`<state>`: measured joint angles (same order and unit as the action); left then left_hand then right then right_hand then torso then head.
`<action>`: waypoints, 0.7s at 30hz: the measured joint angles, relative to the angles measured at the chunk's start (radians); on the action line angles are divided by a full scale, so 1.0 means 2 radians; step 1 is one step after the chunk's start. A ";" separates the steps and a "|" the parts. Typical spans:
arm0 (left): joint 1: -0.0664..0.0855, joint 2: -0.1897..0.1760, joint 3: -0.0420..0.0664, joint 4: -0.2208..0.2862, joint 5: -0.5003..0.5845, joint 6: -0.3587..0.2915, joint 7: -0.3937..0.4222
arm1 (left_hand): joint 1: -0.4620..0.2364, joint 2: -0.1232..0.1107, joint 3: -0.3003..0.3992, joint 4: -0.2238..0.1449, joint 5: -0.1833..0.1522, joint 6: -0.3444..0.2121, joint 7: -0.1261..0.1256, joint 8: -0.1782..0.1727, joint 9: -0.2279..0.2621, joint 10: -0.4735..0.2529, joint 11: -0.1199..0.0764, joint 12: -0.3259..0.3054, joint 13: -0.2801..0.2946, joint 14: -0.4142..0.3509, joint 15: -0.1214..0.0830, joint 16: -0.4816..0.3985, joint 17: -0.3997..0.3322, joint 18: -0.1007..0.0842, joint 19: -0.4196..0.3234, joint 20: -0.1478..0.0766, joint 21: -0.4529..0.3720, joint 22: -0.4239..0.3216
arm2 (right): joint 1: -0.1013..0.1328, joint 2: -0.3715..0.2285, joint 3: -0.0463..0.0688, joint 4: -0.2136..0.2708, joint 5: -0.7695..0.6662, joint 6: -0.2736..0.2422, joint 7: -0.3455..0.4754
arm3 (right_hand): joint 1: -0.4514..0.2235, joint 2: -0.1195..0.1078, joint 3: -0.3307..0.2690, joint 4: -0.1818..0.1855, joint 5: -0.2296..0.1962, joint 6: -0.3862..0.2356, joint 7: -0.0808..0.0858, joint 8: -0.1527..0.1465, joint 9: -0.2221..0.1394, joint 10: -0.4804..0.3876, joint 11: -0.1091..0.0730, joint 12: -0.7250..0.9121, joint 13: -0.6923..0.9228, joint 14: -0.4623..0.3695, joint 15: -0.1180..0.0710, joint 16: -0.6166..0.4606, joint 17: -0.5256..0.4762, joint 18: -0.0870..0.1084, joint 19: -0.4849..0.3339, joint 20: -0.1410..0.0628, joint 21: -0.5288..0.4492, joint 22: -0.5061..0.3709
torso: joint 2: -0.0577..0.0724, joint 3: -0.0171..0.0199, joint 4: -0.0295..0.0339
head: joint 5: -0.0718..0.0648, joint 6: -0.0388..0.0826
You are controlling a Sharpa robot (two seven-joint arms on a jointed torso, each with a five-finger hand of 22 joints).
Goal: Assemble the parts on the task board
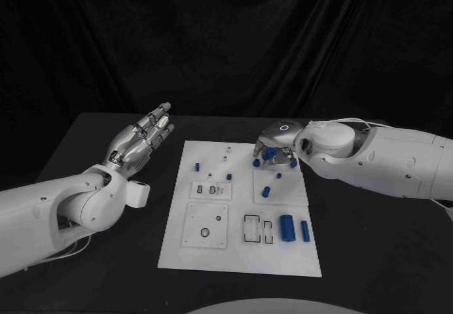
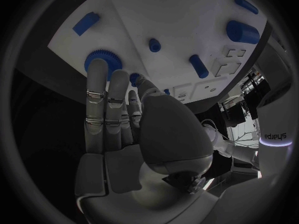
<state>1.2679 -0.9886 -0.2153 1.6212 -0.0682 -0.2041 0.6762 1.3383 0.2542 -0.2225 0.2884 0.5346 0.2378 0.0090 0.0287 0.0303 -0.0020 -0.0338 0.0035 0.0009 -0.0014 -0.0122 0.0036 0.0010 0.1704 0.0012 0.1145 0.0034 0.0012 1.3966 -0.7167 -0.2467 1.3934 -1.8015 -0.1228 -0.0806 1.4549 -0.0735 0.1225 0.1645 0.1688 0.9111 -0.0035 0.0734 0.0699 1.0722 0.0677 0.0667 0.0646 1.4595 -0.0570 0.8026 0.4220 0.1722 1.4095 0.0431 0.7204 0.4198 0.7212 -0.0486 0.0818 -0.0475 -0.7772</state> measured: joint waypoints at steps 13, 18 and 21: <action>0.000 0.003 0.000 -0.004 0.000 0.004 0.000 | 0.002 0.002 0.001 0.001 0.002 0.004 0.004 0.000 0.001 0.002 0.002 0.000 0.000 0.002 0.002 0.000 0.000 0.000 -0.001 0.001 0.000 0.000 | -0.007 0.009 0.000 -0.011 0.001 -0.016 0.010 | 0.000 0.000 0.007 0.002 0.002 0.000 0.000 0.000 -0.001 0.005 -0.001 0.000 0.000 0.000 0.000 0.007 0.006 0.000 -0.004 0.000 0.004 0.004 | -0.001 0.0004 -0.0001 | -0.001 -0.001; 0.000 0.004 0.000 -0.006 0.000 0.006 0.000 | 0.003 0.001 0.001 0.000 0.002 0.005 0.005 0.000 0.001 0.000 0.004 0.000 0.000 0.002 0.002 0.000 0.000 0.000 -0.002 0.002 0.000 0.000 | -0.008 0.012 0.000 -0.014 0.001 -0.021 0.013 | 0.000 0.000 0.011 0.001 0.002 0.000 0.000 -0.002 -0.001 0.005 -0.001 0.000 0.000 0.000 0.000 0.012 0.011 0.000 -0.005 -0.001 0.007 0.007 | -0.002 0.0004 -0.0001 | 0.000 -0.002; 0.000 0.006 0.000 -0.007 0.000 0.007 0.000 | 0.004 0.000 0.002 -0.001 0.003 0.005 0.005 0.000 0.001 0.001 0.004 0.000 0.000 0.001 0.003 0.000 0.000 0.000 -0.002 0.002 0.000 0.000 | -0.009 0.014 0.000 -0.015 0.002 -0.022 0.015 | 0.003 0.003 0.014 0.001 0.002 0.000 0.000 -0.002 -0.001 0.006 -0.003 0.000 0.000 0.000 0.000 0.015 0.016 0.000 -0.007 0.000 0.007 0.009 | -0.002 0.0003 -0.0002 | 0.000 -0.003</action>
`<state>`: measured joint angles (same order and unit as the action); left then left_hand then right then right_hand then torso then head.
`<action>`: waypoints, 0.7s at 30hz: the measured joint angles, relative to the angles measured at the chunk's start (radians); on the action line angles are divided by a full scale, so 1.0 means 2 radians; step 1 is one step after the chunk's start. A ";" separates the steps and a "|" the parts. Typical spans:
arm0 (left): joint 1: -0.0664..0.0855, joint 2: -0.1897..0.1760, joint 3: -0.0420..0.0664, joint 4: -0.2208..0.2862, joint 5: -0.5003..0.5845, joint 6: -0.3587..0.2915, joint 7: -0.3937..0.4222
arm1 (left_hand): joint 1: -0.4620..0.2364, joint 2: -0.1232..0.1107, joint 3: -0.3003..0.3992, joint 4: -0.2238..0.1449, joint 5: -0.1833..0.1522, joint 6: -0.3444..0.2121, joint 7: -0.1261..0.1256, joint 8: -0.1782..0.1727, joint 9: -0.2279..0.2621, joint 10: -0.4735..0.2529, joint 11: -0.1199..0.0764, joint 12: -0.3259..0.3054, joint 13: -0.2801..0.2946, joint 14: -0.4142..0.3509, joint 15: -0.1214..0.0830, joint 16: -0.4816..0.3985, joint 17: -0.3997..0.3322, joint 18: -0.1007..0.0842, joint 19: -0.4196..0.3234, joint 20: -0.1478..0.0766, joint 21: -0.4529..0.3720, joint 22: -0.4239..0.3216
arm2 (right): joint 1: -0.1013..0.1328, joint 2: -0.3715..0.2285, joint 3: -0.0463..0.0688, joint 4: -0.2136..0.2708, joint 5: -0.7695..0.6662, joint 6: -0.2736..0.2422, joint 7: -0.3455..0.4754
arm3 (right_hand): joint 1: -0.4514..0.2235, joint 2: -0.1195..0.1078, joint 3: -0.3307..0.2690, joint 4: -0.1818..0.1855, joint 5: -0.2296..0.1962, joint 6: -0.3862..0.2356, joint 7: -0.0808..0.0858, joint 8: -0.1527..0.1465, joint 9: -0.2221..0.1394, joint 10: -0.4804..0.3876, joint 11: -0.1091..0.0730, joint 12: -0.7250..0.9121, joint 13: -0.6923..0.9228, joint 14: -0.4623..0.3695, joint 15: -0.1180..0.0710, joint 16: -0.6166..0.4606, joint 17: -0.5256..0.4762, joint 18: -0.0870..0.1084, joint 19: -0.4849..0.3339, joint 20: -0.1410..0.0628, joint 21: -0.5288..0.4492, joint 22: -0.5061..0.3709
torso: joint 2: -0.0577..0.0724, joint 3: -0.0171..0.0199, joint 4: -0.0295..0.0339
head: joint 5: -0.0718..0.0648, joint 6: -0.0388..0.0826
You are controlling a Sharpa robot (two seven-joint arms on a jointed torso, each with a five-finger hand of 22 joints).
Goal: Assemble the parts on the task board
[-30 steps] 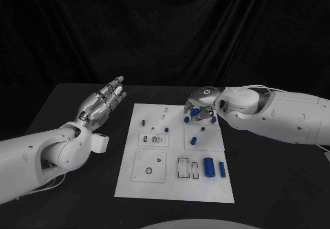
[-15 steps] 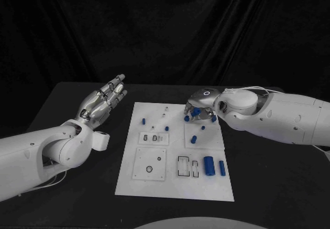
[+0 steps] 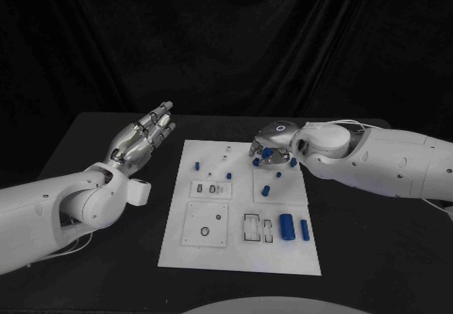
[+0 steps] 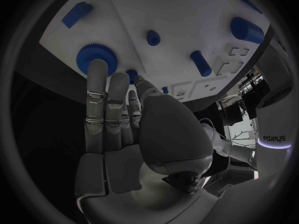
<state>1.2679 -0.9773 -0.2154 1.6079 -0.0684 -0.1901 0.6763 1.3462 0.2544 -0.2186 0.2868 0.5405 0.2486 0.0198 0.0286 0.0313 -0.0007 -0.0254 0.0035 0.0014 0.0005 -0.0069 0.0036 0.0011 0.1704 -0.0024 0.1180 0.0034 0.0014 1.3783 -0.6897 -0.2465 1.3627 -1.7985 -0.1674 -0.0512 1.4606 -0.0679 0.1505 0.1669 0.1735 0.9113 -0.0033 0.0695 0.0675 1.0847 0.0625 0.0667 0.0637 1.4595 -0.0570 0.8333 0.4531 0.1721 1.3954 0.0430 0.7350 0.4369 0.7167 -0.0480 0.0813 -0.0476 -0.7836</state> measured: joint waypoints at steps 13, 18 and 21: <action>0.000 0.002 0.000 -0.003 0.000 0.005 0.000 | 0.002 0.002 0.001 0.001 0.003 0.003 0.003 0.002 0.000 -0.001 0.003 0.000 0.000 -0.001 0.001 0.000 0.000 0.000 0.002 0.002 0.000 0.000 | -0.010 0.009 0.000 -0.016 0.000 -0.001 0.005 | 0.008 -0.001 0.029 0.003 0.006 0.025 0.020 0.003 0.001 0.007 -0.003 0.000 0.000 0.000 0.000 0.019 0.018 0.000 -0.009 -0.002 0.018 0.020 | -0.001 -0.0007 -0.0003 | -0.001 -0.002; 0.000 0.002 0.000 -0.003 0.000 0.007 0.000 | 0.004 0.002 0.003 0.000 0.004 0.004 0.004 0.002 0.000 0.001 0.004 0.000 0.000 0.000 0.003 0.000 0.000 0.000 0.000 0.004 0.000 0.000 | -0.015 0.013 0.000 -0.025 0.000 -0.002 0.008 | 0.010 -0.004 0.038 0.005 0.008 0.033 0.024 0.005 0.002 0.015 -0.004 0.000 0.000 -0.001 -0.001 0.025 0.024 0.000 -0.011 -0.002 0.026 0.030 | -0.002 -0.0010 -0.0004 | 0.000 -0.004; 0.000 0.003 0.000 -0.004 0.000 0.008 0.000 | 0.006 0.002 0.003 0.000 0.006 0.004 0.004 0.002 0.000 0.001 0.004 0.000 0.000 -0.001 0.005 0.000 0.000 0.000 0.002 0.005 0.000 0.000 | -0.017 0.017 0.000 -0.032 0.001 -0.005 0.011 | 0.018 -0.003 0.051 0.003 0.008 0.051 0.042 0.011 0.004 0.028 -0.008 0.000 0.000 -0.004 -0.004 0.030 0.028 0.000 -0.015 -0.004 0.033 0.039 | -0.002 -0.0010 -0.0005 | 0.000 -0.005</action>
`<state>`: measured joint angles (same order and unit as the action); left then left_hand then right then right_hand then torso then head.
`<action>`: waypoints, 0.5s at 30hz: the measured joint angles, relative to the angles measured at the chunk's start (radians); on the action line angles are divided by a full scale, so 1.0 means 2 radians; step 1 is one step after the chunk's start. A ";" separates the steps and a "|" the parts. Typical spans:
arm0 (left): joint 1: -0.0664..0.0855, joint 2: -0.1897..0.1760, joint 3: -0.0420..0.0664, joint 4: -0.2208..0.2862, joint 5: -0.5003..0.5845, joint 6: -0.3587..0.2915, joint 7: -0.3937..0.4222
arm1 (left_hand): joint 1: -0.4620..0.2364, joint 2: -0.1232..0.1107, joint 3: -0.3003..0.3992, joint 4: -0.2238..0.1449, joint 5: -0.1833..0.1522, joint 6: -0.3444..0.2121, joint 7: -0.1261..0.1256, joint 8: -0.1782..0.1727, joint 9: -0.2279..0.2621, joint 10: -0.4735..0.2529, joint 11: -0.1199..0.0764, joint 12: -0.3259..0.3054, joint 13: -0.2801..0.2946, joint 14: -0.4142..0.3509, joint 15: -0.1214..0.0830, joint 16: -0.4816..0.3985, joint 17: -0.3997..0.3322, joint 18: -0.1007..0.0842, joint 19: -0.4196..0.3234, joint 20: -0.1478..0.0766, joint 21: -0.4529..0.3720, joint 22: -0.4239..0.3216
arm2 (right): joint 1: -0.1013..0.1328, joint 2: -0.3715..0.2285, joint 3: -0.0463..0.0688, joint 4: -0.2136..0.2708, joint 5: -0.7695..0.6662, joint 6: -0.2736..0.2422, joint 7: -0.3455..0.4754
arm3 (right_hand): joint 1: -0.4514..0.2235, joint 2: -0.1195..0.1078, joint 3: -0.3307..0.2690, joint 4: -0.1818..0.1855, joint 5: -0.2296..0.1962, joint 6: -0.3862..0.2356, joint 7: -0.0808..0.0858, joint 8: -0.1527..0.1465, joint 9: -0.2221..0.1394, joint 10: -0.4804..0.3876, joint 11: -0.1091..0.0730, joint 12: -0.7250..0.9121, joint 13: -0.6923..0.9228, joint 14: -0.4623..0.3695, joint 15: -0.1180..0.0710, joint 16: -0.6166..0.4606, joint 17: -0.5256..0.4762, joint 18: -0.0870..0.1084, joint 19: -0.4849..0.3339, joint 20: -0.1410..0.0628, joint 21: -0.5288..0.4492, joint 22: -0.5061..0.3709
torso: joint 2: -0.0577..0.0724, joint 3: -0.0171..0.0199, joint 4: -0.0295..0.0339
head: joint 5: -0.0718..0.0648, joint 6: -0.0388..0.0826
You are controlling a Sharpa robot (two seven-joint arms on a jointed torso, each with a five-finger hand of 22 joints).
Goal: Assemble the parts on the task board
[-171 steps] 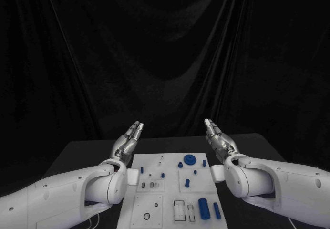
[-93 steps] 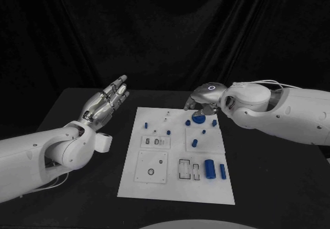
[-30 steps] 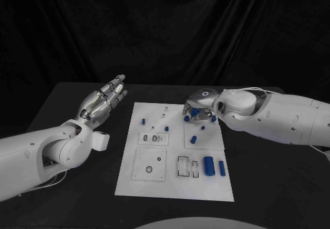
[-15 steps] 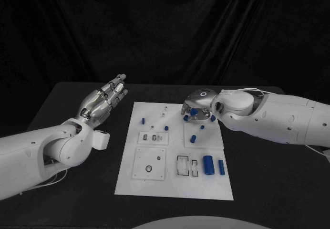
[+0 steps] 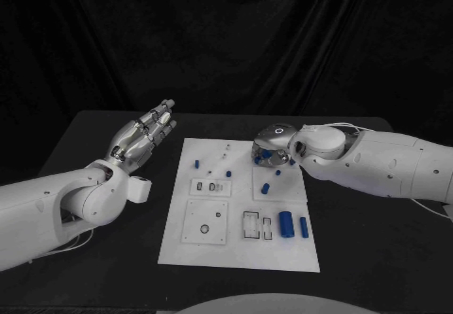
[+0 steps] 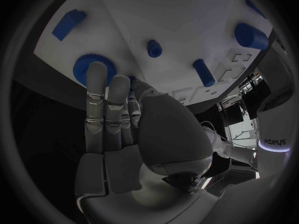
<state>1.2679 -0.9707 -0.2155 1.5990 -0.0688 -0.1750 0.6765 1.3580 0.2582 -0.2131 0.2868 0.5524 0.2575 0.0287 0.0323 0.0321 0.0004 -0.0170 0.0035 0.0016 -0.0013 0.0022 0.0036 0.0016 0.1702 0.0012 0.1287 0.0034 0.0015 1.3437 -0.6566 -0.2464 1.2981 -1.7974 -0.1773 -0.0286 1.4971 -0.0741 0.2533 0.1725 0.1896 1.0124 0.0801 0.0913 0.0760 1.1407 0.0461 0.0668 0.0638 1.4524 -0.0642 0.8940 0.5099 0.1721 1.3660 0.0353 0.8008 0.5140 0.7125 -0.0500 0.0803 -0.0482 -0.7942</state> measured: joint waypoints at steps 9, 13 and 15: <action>0.000 0.003 0.000 -0.003 0.000 0.004 0.000 | 0.009 0.000 0.006 -0.004 0.009 0.003 0.003 0.000 0.000 0.000 0.007 0.000 0.000 0.000 0.003 0.000 0.000 0.000 0.000 0.007 0.000 0.000 | -0.005 0.006 0.001 -0.014 0.005 -0.023 0.014 | 0.014 -0.003 0.026 -0.012 -0.003 0.044 0.007 0.015 0.002 0.037 -0.002 -0.001 -0.002 0.002 -0.002 0.028 0.035 0.000 0.000 0.000 0.034 0.045 | 0.000 0.0001 0.0001 | 0.001 -0.003; 0.000 0.003 0.000 -0.004 0.000 0.005 0.000 | 0.013 0.000 0.008 -0.005 0.011 0.004 0.004 0.000 0.000 0.000 0.007 0.000 0.000 0.000 0.004 0.000 0.000 0.000 -0.002 0.009 0.000 0.000 | -0.006 0.006 0.000 -0.015 0.009 -0.033 0.020 | 0.017 -0.002 0.031 -0.015 -0.005 0.048 0.008 0.016 0.002 0.043 -0.002 -0.001 -0.002 0.002 -0.002 0.030 0.040 0.000 -0.001 -0.001 0.041 0.055 | 0.000 0.0002 0.0001 | 0.003 -0.006; 0.000 0.002 0.000 -0.004 0.000 0.006 0.000 | 0.013 0.000 0.008 -0.005 0.014 0.004 0.004 0.000 0.000 0.000 0.007 0.000 0.000 0.000 0.004 0.000 0.000 0.000 0.000 0.010 0.000 0.000 | -0.006 0.004 0.000 -0.013 0.013 -0.038 0.023 | 0.020 -0.001 0.034 -0.018 -0.008 0.053 0.008 0.016 0.002 0.046 0.001 -0.001 -0.002 0.002 -0.002 0.031 0.041 0.000 -0.002 -0.002 0.045 0.059 | 0.000 0.0002 0.0001 | 0.003 -0.007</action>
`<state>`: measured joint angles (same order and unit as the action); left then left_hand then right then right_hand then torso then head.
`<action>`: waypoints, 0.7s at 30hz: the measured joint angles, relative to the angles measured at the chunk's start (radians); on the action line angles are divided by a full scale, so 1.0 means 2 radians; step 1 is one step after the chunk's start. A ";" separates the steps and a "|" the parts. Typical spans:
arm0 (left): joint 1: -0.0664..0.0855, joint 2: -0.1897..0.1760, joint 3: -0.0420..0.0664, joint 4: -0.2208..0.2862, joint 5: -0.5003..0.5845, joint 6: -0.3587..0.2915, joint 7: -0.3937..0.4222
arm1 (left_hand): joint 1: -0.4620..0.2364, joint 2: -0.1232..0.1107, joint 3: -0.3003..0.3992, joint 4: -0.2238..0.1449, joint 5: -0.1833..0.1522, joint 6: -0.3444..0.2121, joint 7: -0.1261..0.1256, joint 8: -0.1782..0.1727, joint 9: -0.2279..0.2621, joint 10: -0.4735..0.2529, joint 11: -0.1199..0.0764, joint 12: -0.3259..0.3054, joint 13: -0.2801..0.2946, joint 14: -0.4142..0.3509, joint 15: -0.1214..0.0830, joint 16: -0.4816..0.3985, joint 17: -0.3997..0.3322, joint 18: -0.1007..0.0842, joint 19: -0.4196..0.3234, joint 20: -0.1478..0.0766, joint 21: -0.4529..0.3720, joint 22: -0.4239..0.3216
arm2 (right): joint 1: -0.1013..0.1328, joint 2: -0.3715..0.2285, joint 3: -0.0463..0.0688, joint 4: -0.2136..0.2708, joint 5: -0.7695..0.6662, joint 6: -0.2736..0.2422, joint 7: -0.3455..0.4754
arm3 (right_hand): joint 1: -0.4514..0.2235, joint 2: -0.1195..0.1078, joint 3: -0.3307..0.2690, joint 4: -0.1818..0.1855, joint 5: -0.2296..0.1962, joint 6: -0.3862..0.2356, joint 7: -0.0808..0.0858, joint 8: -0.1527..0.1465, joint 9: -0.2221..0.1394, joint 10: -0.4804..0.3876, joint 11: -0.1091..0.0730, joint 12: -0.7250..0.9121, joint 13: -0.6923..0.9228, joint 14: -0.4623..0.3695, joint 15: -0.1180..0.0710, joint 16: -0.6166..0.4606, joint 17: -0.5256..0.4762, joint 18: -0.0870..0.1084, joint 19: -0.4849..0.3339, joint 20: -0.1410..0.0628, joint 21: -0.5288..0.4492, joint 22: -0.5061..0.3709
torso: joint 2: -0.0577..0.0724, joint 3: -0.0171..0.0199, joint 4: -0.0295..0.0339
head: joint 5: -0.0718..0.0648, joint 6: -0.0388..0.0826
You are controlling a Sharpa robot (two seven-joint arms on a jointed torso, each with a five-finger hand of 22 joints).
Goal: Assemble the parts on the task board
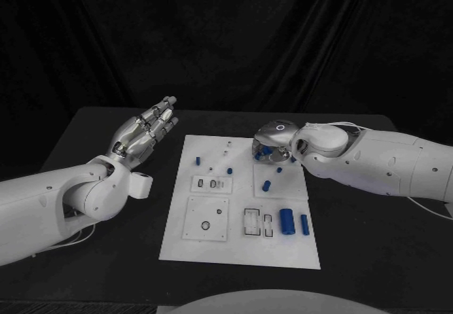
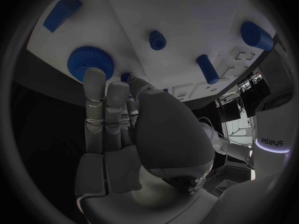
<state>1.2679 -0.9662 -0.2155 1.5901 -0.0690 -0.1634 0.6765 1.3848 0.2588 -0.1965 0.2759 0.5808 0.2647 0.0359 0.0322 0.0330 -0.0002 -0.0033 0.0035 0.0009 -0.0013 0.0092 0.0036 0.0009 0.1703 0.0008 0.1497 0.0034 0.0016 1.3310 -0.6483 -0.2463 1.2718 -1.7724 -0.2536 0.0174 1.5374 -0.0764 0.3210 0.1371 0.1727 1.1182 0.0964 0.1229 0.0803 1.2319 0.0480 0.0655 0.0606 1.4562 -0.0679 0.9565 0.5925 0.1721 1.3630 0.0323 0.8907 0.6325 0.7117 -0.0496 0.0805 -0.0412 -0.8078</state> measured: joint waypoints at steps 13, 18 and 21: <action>0.000 -0.010 0.000 0.005 0.000 0.001 0.000 | 0.005 -0.001 0.002 -0.001 0.000 0.004 0.004 0.000 0.001 0.000 0.003 0.000 0.000 0.000 0.000 0.000 0.000 0.000 -0.002 0.002 0.000 0.000 | 0.039 -0.008 0.000 0.030 0.027 -0.019 0.001 | 0.006 -0.001 0.002 -0.001 -0.012 0.007 0.000 0.000 0.000 0.004 0.004 -0.001 0.000 0.000 0.000 0.008 0.009 0.000 -0.003 0.000 0.013 0.020 | 0.000 0.0002 -0.0001 | 0.023 0.001; 0.000 -0.010 0.000 0.006 0.000 0.000 0.000 | 0.005 -0.001 0.001 0.001 0.000 0.004 0.004 0.000 0.000 0.000 0.003 0.000 0.000 0.000 0.000 0.000 0.000 0.000 -0.002 0.002 0.000 0.000 | 0.049 0.014 0.000 0.015 0.043 -0.019 -0.002 | 0.000 -0.002 0.001 0.003 -0.012 0.007 0.000 -0.001 0.000 0.007 0.002 -0.002 0.000 0.000 0.000 0.014 0.018 0.000 -0.003 0.000 0.022 0.030 | 0.000 -0.0005 0.0000 | 0.024 0.002; 0.000 -0.008 0.000 0.005 0.000 0.000 0.000 | 0.005 -0.001 0.001 0.001 0.000 0.004 0.004 0.000 0.000 0.000 0.003 0.000 0.000 0.000 0.000 0.000 0.000 0.000 -0.002 0.002 0.000 0.000 | 0.051 0.031 0.000 -0.003 0.053 -0.019 -0.003 | -0.005 -0.003 0.001 0.003 -0.012 0.007 0.000 -0.002 0.000 0.010 0.001 -0.002 0.000 0.000 0.000 0.019 0.025 0.000 -0.003 0.000 0.027 0.037 | 0.001 -0.0011 0.0003 | 0.023 0.003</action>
<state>1.2680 -0.9816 -0.2155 1.6002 -0.0691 -0.1630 0.6769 1.3941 0.2574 -0.1940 0.2788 0.5810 0.2717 0.0429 0.0321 0.0340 -0.0003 0.0036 0.0035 0.0013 -0.0014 0.0091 0.0036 0.0012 0.1703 -0.0024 0.1538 0.0034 0.0017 1.4332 -0.5857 -0.2456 1.2659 -1.6665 -0.2906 0.0112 1.5283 -0.0818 0.3227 0.1436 0.1490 1.1319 0.0971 0.1195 0.0804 1.2513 0.0496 0.0624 0.0609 1.4563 -0.0678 0.9951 0.6428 0.1721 1.3560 0.0323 0.9438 0.7068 0.7135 -0.0517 0.0811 0.0057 -0.8019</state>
